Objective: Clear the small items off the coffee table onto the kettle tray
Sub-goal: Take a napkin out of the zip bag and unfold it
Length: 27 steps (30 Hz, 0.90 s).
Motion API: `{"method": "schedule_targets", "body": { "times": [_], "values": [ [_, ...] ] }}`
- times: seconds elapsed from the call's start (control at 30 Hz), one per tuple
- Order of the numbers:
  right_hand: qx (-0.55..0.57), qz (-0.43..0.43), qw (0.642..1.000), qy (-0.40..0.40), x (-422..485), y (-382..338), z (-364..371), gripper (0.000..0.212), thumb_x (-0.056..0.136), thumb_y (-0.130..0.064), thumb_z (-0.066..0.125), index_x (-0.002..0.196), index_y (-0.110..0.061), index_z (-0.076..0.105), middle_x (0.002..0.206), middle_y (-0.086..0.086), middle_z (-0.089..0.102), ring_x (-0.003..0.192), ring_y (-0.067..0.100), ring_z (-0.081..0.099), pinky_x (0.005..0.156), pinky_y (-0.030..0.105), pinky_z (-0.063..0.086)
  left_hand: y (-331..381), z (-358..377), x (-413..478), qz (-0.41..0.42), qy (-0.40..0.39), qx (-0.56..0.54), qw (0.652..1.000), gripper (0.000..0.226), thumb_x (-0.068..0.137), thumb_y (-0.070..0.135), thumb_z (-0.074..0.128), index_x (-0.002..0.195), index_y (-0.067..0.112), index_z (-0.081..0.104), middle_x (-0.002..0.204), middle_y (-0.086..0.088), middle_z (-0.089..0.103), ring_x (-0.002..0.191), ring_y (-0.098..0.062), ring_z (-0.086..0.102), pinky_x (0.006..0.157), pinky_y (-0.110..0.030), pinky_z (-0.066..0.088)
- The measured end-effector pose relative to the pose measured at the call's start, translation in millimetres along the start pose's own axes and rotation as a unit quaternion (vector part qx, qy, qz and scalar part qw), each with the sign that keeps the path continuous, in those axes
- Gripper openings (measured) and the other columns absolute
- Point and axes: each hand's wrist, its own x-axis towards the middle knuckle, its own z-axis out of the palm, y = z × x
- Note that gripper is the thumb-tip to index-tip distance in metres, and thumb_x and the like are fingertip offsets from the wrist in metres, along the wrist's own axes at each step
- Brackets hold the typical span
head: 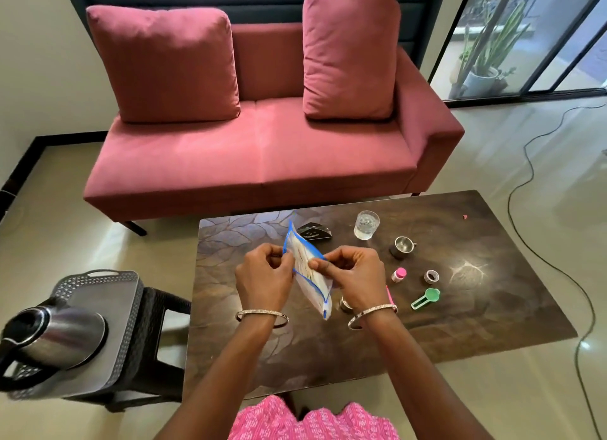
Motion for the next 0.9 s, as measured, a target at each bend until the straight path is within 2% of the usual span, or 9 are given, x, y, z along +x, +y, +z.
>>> {"method": "schedule_targets", "body": {
  "times": [0.1, 0.17, 0.23, 0.33, 0.47, 0.63, 0.77, 0.83, 0.9],
  "values": [
    [-0.089, -0.021, 0.993, 0.073, 14.1, 2.8, -0.3, 0.016, 0.068, -0.025, 0.089, 0.071, -0.016, 0.076, 0.063, -0.003, 0.073, 0.056, 0.007, 0.065, 0.058, 0.028, 0.056, 0.6, -7.0, 10.7, 0.035, 0.043, 0.08, 0.995, 0.009, 0.076, 0.029, 0.067, 0.07, 0.023, 0.069, 0.056, 0.012, 0.065, 0.06, -0.011, 0.067, 0.06, -0.028, 0.054],
    [-0.163, -0.054, 0.979, 0.11, 23.1, 2.6, 3.9, 0.014, 0.068, -0.024, 0.086, 0.07, -0.02, 0.073, 0.062, -0.009, 0.07, 0.057, 0.006, 0.065, 0.061, 0.033, 0.056, 2.9, -14.4, 17.3, 0.055, 0.067, 0.121, 0.989, 0.011, 0.076, 0.033, 0.067, 0.068, 0.026, 0.069, 0.054, 0.017, 0.059, 0.057, -0.003, 0.059, 0.051, -0.015, 0.039],
    [-0.206, -0.087, 0.966, 0.13, 30.5, 0.9, 12.8, 0.017, 0.068, -0.014, 0.081, 0.07, -0.019, 0.065, 0.065, -0.008, 0.065, 0.058, 0.01, 0.061, 0.061, 0.036, 0.054, 5.5, -20.4, 23.5, 0.062, 0.053, 0.14, 0.987, 0.012, 0.077, 0.034, 0.067, 0.07, 0.025, 0.07, 0.057, 0.015, 0.061, 0.056, 0.001, 0.055, 0.049, -0.012, 0.033],
    [-0.263, -0.163, 0.94, 0.145, 41.8, -2.2, 31.9, 0.022, 0.067, 0.003, 0.07, 0.068, -0.013, 0.056, 0.069, 0.001, 0.058, 0.058, 0.017, 0.052, 0.057, 0.038, 0.048, 8.2, -25.1, 35.2, 0.063, 0.012, 0.142, 0.988, 0.013, 0.078, 0.03, 0.069, 0.071, 0.02, 0.07, 0.062, 0.009, 0.066, 0.056, -0.002, 0.056, 0.051, -0.013, 0.035],
    [-0.348, -0.213, 0.909, 0.09, 52.4, -7.7, 51.9, 0.015, 0.07, 0.009, 0.067, 0.07, -0.006, 0.069, 0.075, 0.009, 0.06, 0.07, 0.028, 0.059, 0.059, 0.032, 0.044, 8.4, -27.8, 50.9, 0.059, -0.014, 0.128, 0.99, 0.012, 0.079, 0.028, 0.069, 0.071, 0.019, 0.07, 0.062, 0.007, 0.067, 0.059, -0.004, 0.059, 0.052, -0.012, 0.038],
    [-0.468, -0.151, 0.871, 0.006, 68.1, -13.2, 72.0, 0.019, 0.093, -0.015, 0.052, 0.091, -0.011, 0.07, 0.093, 0.006, 0.064, 0.09, 0.024, 0.061, 0.065, 0.027, 0.031, 6.9, -28.7, 68.2, 0.068, -0.026, 0.123, 0.99, 0.015, 0.079, 0.028, 0.07, 0.068, 0.02, 0.069, 0.06, 0.01, 0.066, 0.057, 0.002, 0.058, 0.054, -0.006, 0.038],
    [-0.493, -0.102, 0.862, -0.065, 80.7, -19.7, 86.8, 0.023, 0.096, -0.016, 0.053, 0.114, -0.017, 0.067, 0.109, 0.003, 0.069, 0.107, 0.027, 0.06, 0.08, 0.034, 0.044, 3.6, -25.4, 80.0, 0.078, -0.039, 0.103, 0.991, 0.015, 0.078, 0.027, 0.07, 0.065, 0.021, 0.067, 0.058, 0.01, 0.066, 0.06, 0.0, 0.06, 0.055, -0.009, 0.039],
    [-0.49, -0.062, 0.864, -0.092, 86.4, -20.8, 92.7, 0.022, 0.095, -0.012, 0.052, 0.111, -0.015, 0.067, 0.109, 0.006, 0.068, 0.109, 0.03, 0.058, 0.082, 0.035, 0.044, 1.3, -23.9, 85.8, 0.081, -0.041, 0.101, 0.991, 0.014, 0.077, 0.026, 0.07, 0.065, 0.021, 0.067, 0.057, 0.012, 0.065, 0.059, 0.002, 0.06, 0.055, -0.011, 0.042],
    [-0.484, -0.033, 0.868, -0.107, 90.8, -20.3, 96.4, 0.022, 0.093, -0.008, 0.05, 0.107, -0.011, 0.066, 0.107, 0.01, 0.068, 0.108, 0.034, 0.058, 0.081, 0.036, 0.045, -1.6, -22.5, 90.7, 0.083, -0.041, 0.093, 0.991, 0.013, 0.076, 0.025, 0.071, 0.064, 0.021, 0.067, 0.056, 0.013, 0.065, 0.056, 0.002, 0.059, 0.058, -0.019, 0.048]
  ]
}}
